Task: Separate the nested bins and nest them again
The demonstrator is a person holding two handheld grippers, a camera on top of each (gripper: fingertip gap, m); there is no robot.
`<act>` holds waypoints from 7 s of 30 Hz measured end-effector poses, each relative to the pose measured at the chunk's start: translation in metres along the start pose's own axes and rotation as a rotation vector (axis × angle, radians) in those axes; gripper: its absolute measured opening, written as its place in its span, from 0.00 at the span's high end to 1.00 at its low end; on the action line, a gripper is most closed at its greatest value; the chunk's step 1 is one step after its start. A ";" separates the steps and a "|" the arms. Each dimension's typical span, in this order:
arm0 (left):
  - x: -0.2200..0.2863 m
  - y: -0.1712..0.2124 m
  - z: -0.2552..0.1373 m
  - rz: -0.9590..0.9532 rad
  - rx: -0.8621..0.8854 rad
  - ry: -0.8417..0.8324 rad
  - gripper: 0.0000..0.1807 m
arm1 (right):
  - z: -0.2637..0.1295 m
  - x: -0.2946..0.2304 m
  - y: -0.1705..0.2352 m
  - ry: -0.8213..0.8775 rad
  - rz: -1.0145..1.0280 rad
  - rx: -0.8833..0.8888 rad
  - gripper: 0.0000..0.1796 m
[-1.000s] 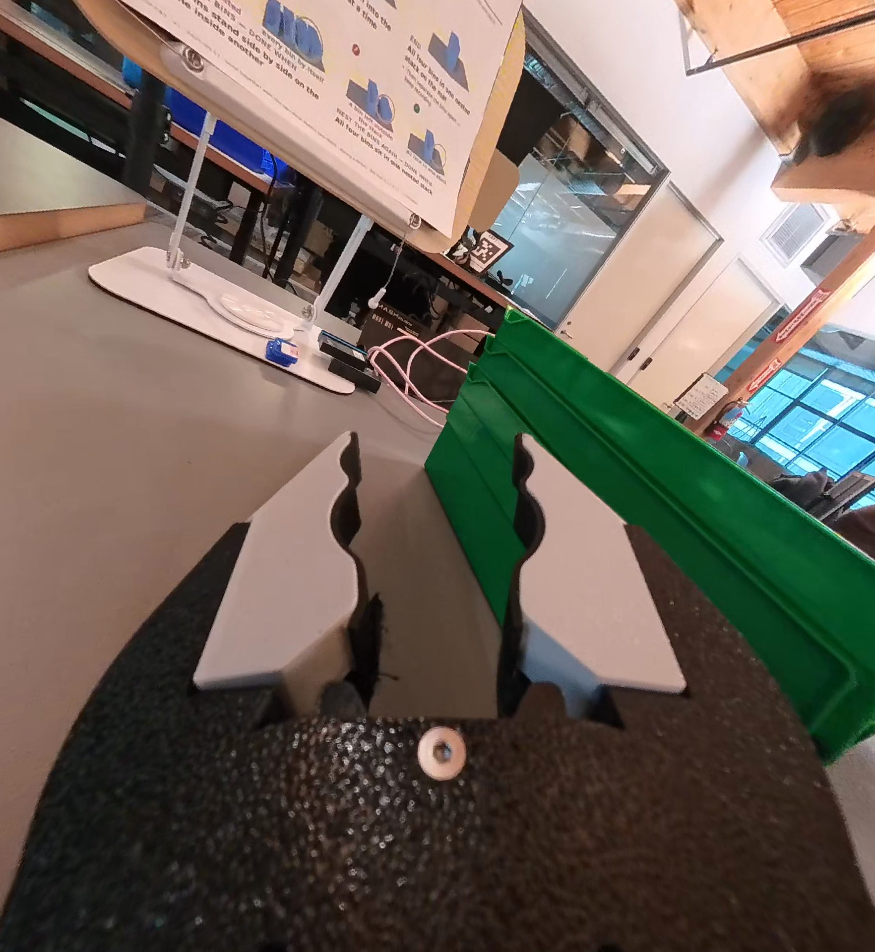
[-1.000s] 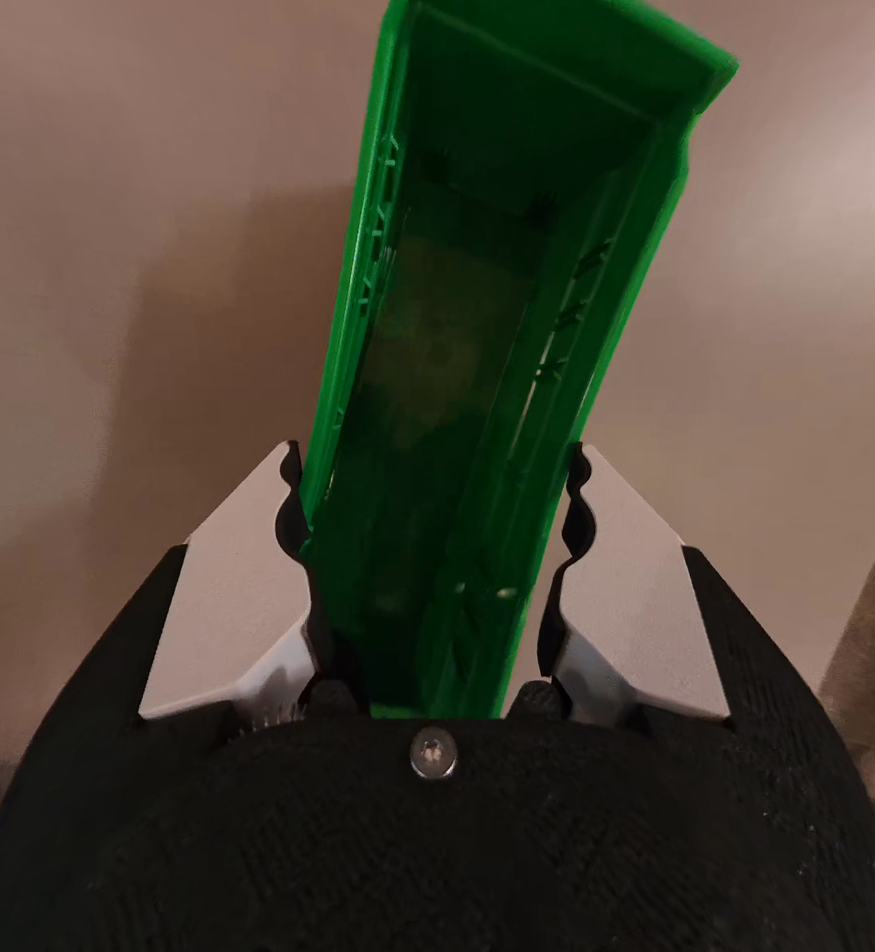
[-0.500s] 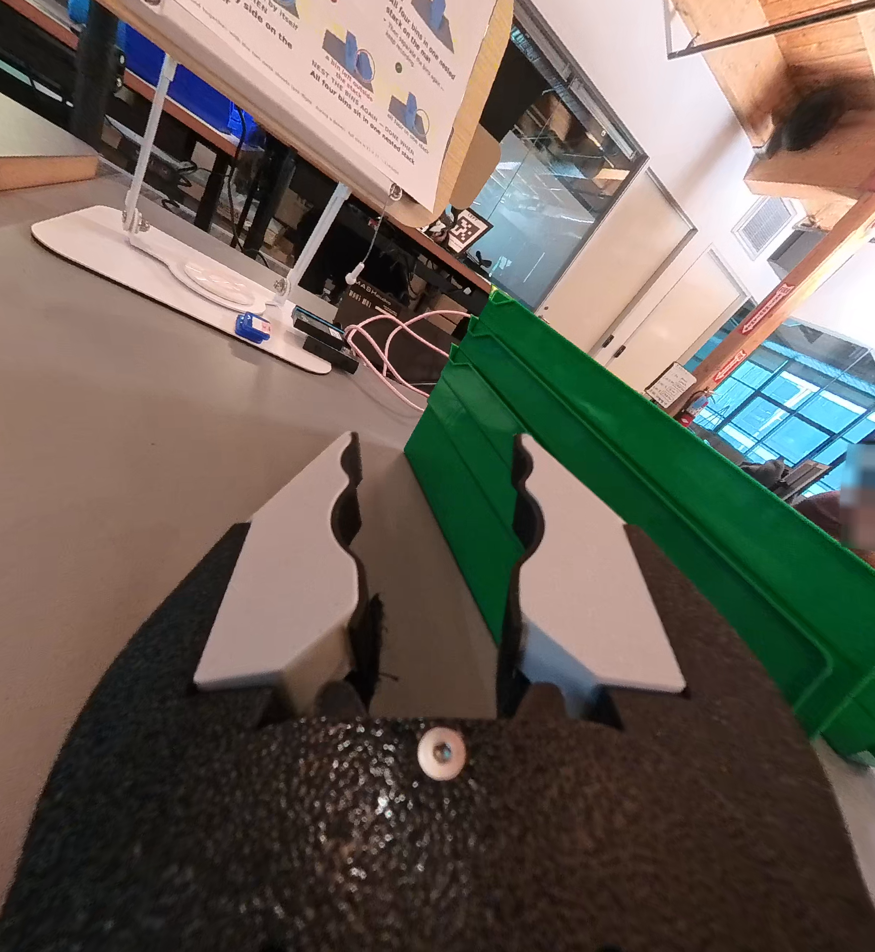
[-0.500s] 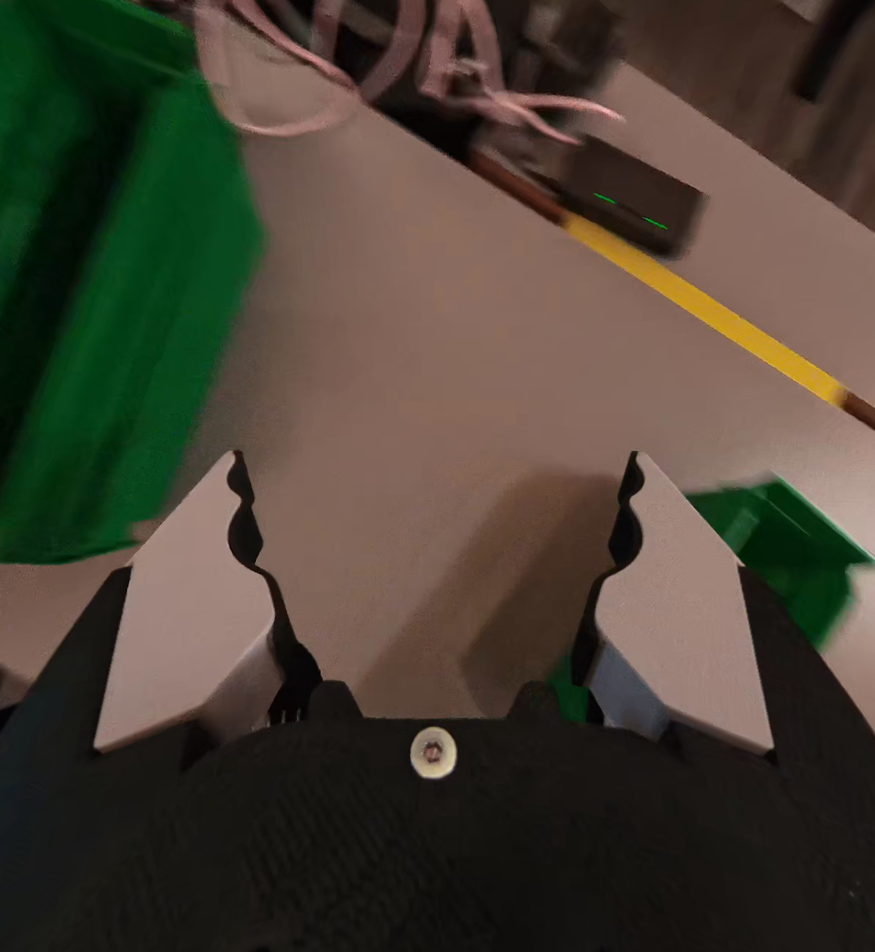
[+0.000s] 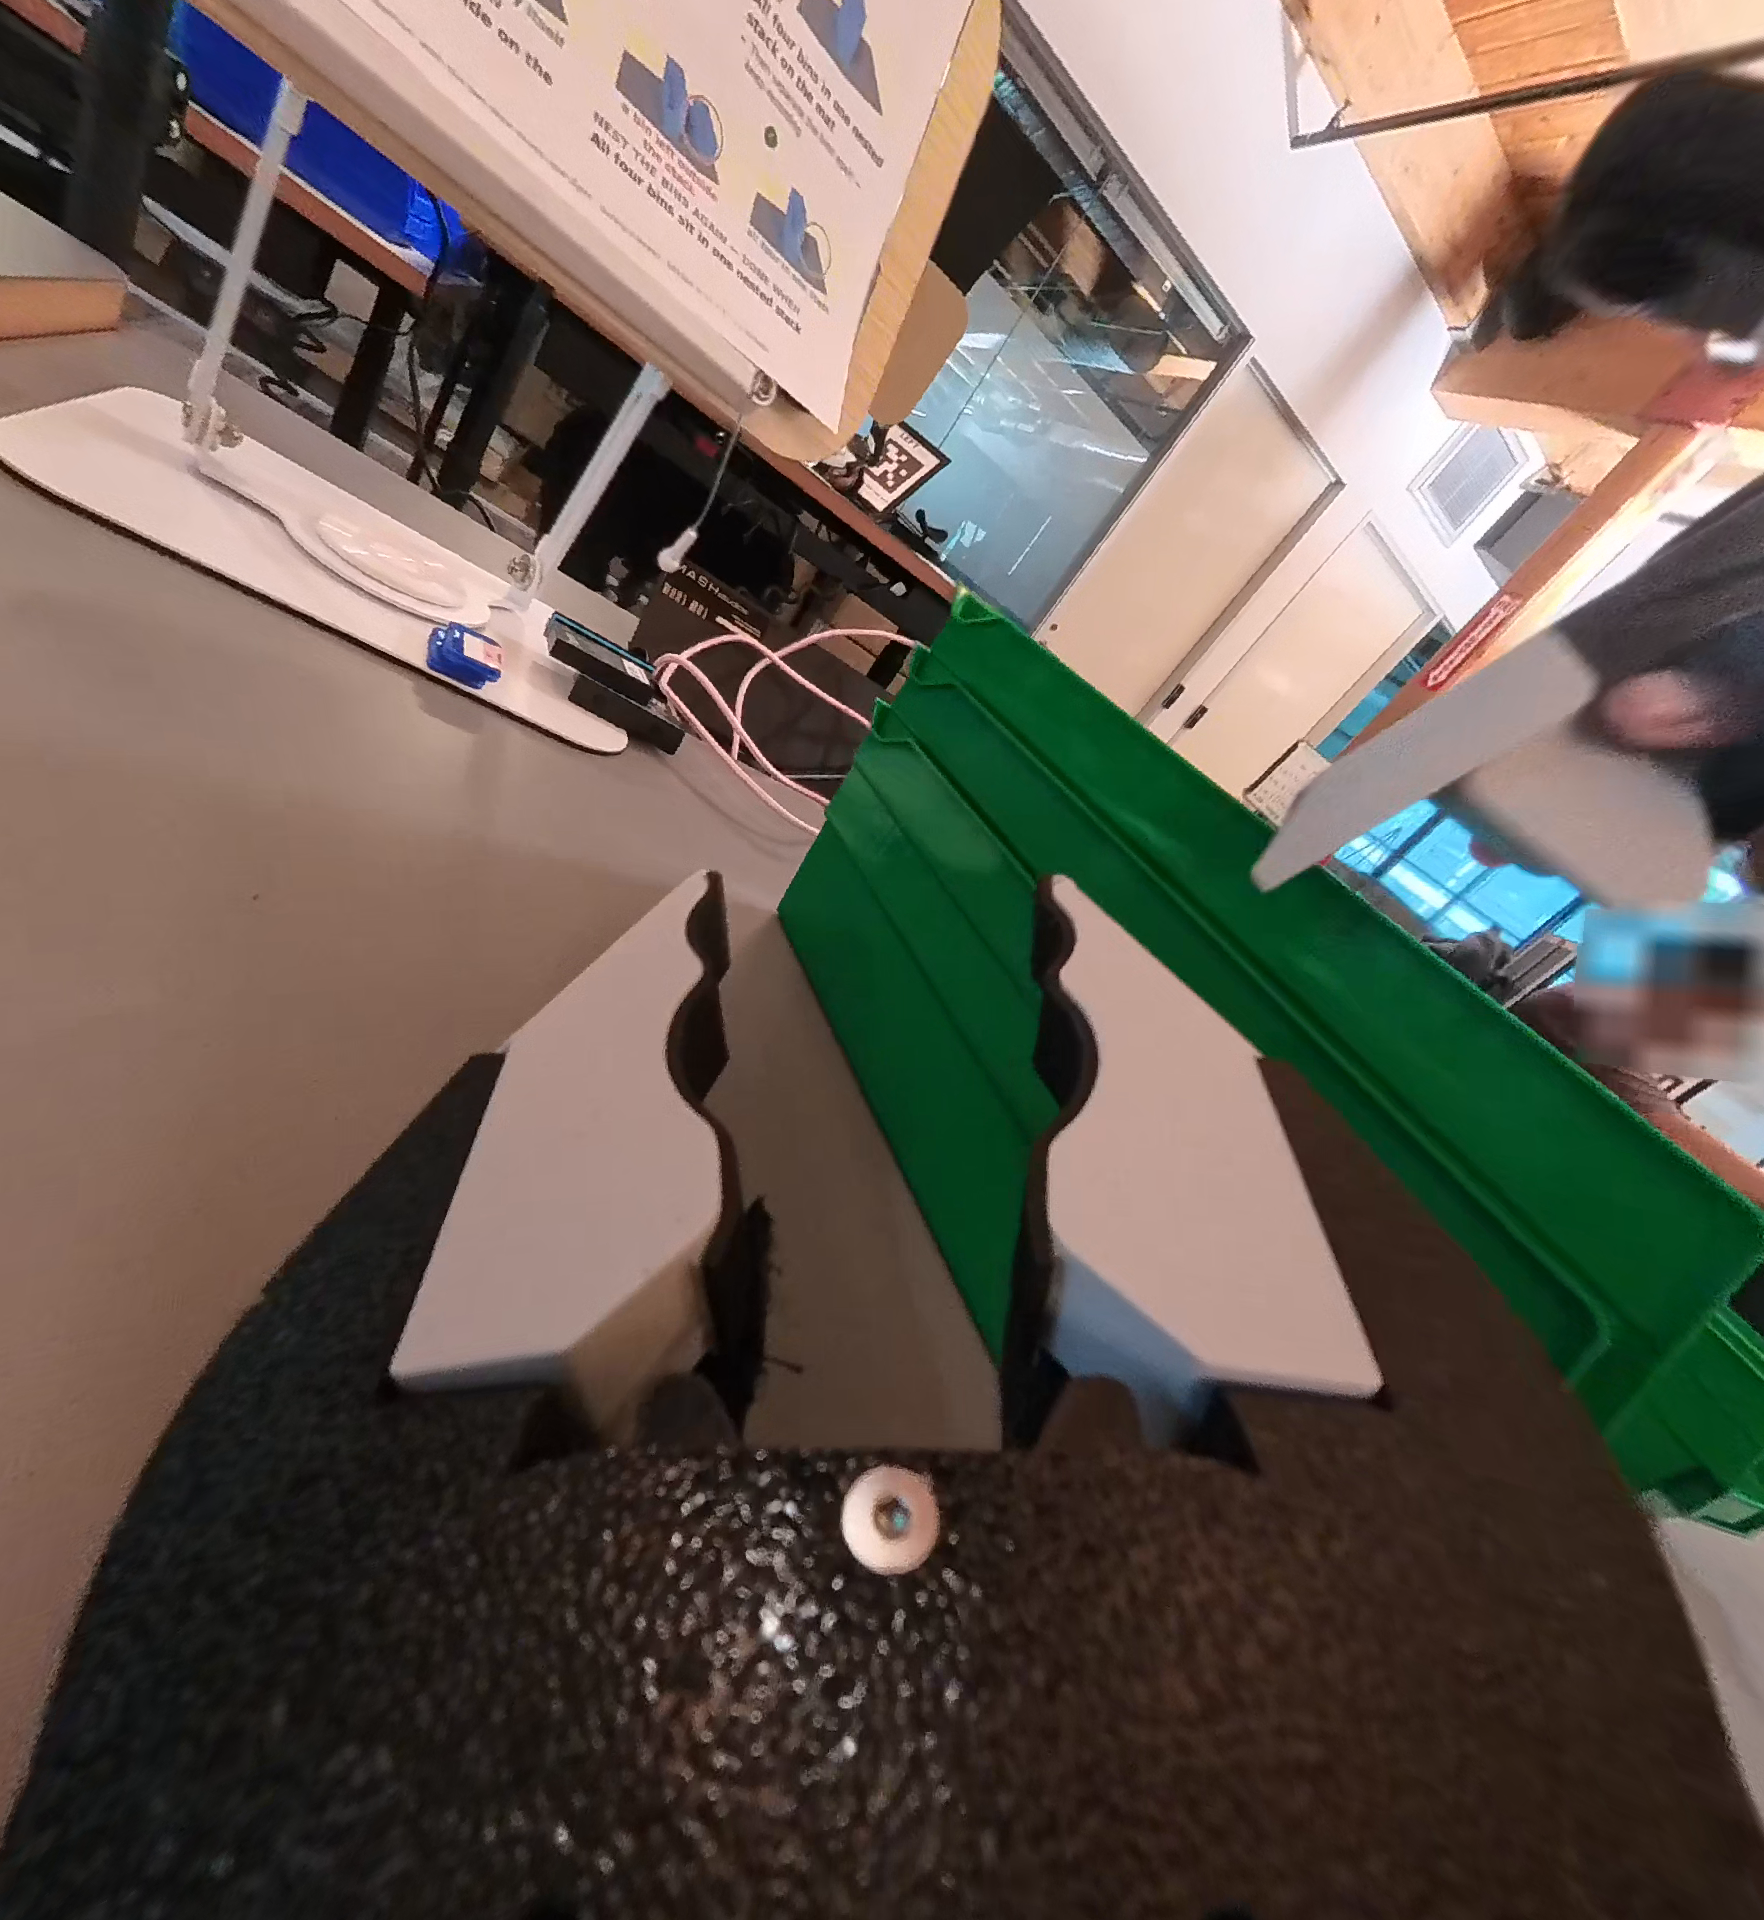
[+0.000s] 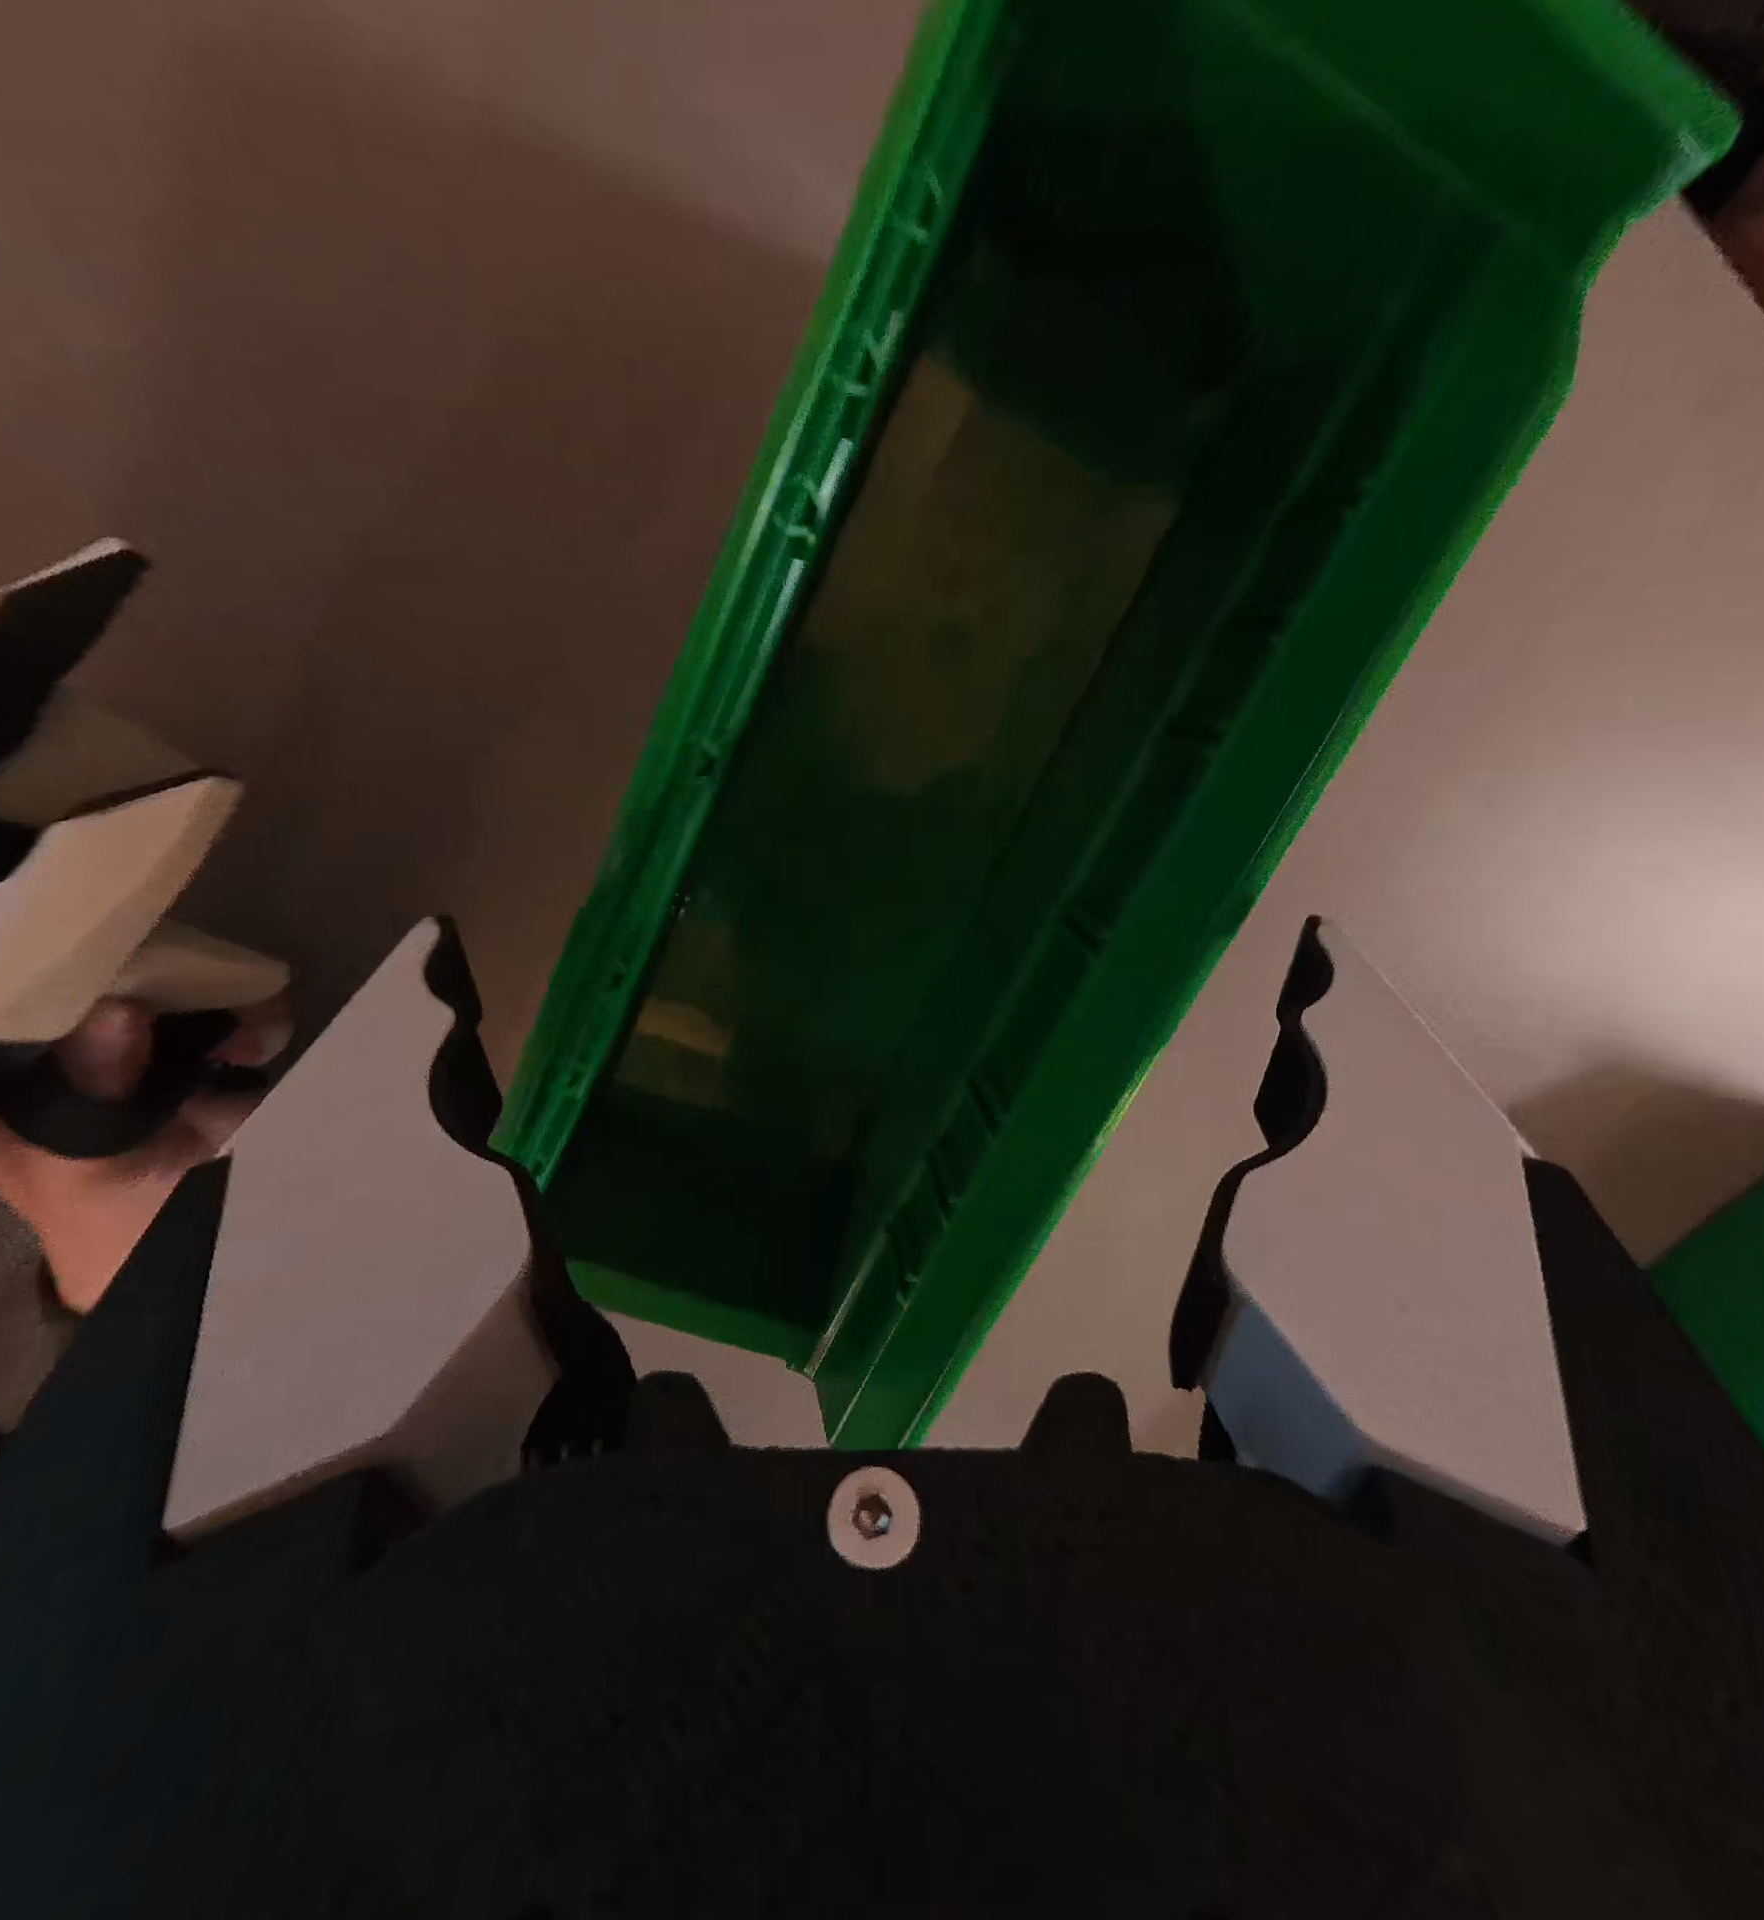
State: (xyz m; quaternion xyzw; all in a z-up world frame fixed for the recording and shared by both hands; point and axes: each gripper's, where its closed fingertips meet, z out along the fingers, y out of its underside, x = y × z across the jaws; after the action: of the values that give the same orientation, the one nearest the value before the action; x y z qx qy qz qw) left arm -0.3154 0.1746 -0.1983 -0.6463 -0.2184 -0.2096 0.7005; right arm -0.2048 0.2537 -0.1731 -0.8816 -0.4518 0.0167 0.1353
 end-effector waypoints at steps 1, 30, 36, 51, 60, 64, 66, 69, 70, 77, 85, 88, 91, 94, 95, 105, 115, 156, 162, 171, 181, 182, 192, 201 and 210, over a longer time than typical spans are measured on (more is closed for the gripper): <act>0.000 -0.001 0.000 -0.007 0.002 0.003 0.68 | 0.005 0.001 0.001 0.009 0.017 -0.016 0.19; 0.006 0.017 0.009 -0.039 -0.097 0.046 0.69 | -0.008 0.016 -0.003 0.014 0.026 -0.065 0.46; 0.006 0.019 0.010 -0.045 -0.110 0.050 0.69 | -0.014 0.020 -0.003 0.046 0.002 -0.065 0.48; 0.008 0.025 0.010 -0.056 -0.133 0.062 0.69 | -0.087 0.031 -0.036 0.084 -0.083 0.177 0.81; 0.006 0.026 0.011 -0.062 -0.135 0.057 0.69 | -0.040 0.052 -0.004 -0.113 0.060 0.108 0.17; 0.007 0.026 0.011 -0.069 -0.137 0.065 0.69 | -0.009 0.042 0.007 -0.131 0.046 0.042 0.17; 0.008 0.028 0.011 -0.068 -0.144 0.068 0.69 | -0.001 0.035 0.005 -0.148 0.041 0.033 0.20; 0.009 0.030 0.013 -0.071 -0.159 0.075 0.69 | 0.003 0.031 0.003 -0.137 0.017 0.022 0.21; 0.010 0.031 0.013 -0.072 -0.164 0.077 0.69 | 0.005 0.029 0.004 -0.128 0.007 0.009 0.22; 0.010 0.036 0.014 -0.082 -0.187 0.080 0.69 | 0.004 0.026 0.004 -0.116 0.002 -0.020 0.38; 0.009 0.040 0.016 -0.078 -0.209 0.072 0.70 | -0.037 0.040 -0.014 -0.136 0.011 0.079 0.44; 0.009 0.041 0.016 -0.075 -0.213 0.070 0.70 | -0.061 0.051 -0.018 -0.159 0.010 0.128 0.43; 0.008 0.041 0.016 -0.075 -0.212 0.065 0.70 | -0.080 0.084 -0.014 -0.126 0.055 0.167 0.43; 0.008 0.041 0.016 -0.075 -0.215 0.064 0.70 | -0.086 0.134 0.004 -0.054 0.130 0.179 0.42; 0.008 0.042 0.016 -0.075 -0.218 0.065 0.70 | -0.085 0.150 0.013 -0.037 0.160 0.178 0.42; 0.008 0.042 0.017 -0.091 -0.218 0.069 0.70 | -0.004 0.259 0.132 0.016 0.366 0.093 0.40; 0.007 0.045 0.018 -0.079 -0.231 0.061 0.70 | 0.051 0.278 0.200 -0.019 0.431 -0.058 0.14; 0.014 0.053 0.020 -0.051 -0.269 0.075 0.71 | 0.008 0.021 0.011 -0.206 0.004 0.114 0.43; 0.013 0.052 0.020 -0.055 -0.265 0.074 0.71 | 0.007 0.025 0.017 -0.189 -0.042 0.116 0.43; 0.013 0.053 0.020 -0.058 -0.267 0.075 0.71 | 0.012 0.030 0.028 -0.232 -0.067 0.218 0.44; 0.013 0.053 0.020 -0.056 -0.270 0.073 0.71 | 0.010 0.029 0.022 -0.348 -0.017 0.269 0.47; 0.013 0.053 0.020 -0.055 -0.270 0.073 0.71 | 0.010 0.030 0.021 -0.323 -0.031 0.276 0.47; 0.013 0.053 0.020 -0.057 -0.270 0.073 0.71 | 0.022 0.043 0.028 -0.186 -0.062 0.196 0.38; 0.013 0.054 0.020 -0.058 -0.273 0.073 0.71 | 0.034 0.049 0.034 -0.132 -0.088 0.071 0.25; 0.013 0.054 0.020 -0.064 -0.278 0.077 0.71 | 0.030 0.053 0.020 -0.074 -0.112 0.091 0.45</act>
State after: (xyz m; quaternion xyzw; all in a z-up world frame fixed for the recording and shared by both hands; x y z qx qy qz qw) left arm -0.2742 0.1990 -0.2337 -0.7213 -0.1807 -0.2845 0.6050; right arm -0.1622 0.2915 -0.2024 -0.8467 -0.5039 0.0624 0.1590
